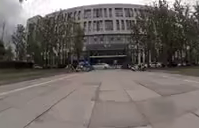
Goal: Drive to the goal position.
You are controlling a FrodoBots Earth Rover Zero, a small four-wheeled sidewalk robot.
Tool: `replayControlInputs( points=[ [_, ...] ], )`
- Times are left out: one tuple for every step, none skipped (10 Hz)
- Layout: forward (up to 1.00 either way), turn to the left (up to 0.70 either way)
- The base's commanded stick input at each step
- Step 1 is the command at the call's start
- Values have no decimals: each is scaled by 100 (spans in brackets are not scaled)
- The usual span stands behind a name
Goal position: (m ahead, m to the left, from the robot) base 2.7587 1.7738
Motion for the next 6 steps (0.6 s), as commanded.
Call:
replayControlInputs(
  points=[
    [70,0],
    [70,0],
    [70,0],
    [70,0],
    [70,0],
    [70,0]
  ],
)
